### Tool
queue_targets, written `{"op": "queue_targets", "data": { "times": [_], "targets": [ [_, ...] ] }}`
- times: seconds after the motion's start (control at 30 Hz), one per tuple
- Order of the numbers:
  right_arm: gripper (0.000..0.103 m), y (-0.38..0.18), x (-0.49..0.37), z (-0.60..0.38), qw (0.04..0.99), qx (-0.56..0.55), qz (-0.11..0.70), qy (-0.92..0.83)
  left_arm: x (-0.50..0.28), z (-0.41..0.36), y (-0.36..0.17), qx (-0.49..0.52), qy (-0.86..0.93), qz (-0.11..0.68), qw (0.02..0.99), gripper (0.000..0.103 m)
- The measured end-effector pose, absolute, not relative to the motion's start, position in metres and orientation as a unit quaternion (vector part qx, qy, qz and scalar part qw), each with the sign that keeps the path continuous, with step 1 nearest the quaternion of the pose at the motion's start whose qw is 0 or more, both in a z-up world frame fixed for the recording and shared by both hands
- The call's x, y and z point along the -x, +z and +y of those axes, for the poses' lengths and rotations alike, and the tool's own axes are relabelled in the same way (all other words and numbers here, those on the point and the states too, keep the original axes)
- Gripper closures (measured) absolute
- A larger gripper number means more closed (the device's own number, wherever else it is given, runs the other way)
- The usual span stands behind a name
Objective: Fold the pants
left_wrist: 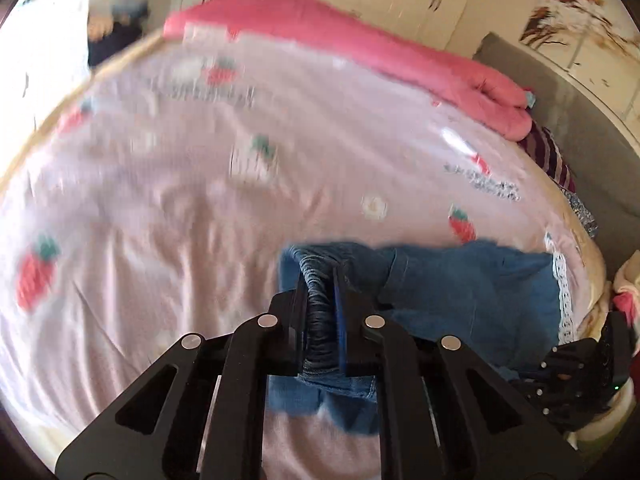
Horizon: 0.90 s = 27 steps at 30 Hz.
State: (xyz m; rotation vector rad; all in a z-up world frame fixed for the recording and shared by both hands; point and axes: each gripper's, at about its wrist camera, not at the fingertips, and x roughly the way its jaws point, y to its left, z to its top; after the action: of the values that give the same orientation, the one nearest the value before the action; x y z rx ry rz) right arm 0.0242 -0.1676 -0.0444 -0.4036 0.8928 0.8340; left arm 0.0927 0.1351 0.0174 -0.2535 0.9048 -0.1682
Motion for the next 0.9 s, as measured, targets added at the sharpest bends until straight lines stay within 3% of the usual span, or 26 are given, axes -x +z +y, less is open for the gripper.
{"op": "queue_targets", "data": {
  "times": [0.23, 0.33, 0.53, 0.7, 0.73, 0.9],
  "targets": [
    [0.088, -0.051, -0.022, -0.167, 0.795, 0.186, 0.419, 0.397, -0.072, 0.154, -0.017, 0.137, -0.072, 0.449, 0.88, 0.091],
    [0.073, -0.045, -0.016, -0.166, 0.786, 0.18, 0.418, 0.418, -0.071, 0.16, -0.018, 0.142, -0.069, 0.446, 0.881, 0.083],
    [0.068, -0.018, -0.032, -0.177, 0.798, 0.1, 0.41, 0.431, -0.068, 0.165, 0.002, 0.127, -0.057, 0.432, 0.891, 0.078],
    [0.067, -0.037, -0.051, -0.163, 0.791, 0.105, 0.446, 0.405, -0.053, 0.161, 0.038, 0.097, -0.015, 0.399, 0.912, 0.071],
    [0.066, -0.042, -0.05, -0.16, 0.787, 0.108, 0.453, 0.404, -0.05, 0.156, 0.043, 0.098, -0.024, 0.393, 0.914, 0.066],
    [0.053, -0.047, -0.042, -0.161, 0.784, 0.091, 0.455, 0.413, -0.048, 0.089, 0.057, 0.062, -0.095, 0.378, 0.919, 0.062]
  ]
}}
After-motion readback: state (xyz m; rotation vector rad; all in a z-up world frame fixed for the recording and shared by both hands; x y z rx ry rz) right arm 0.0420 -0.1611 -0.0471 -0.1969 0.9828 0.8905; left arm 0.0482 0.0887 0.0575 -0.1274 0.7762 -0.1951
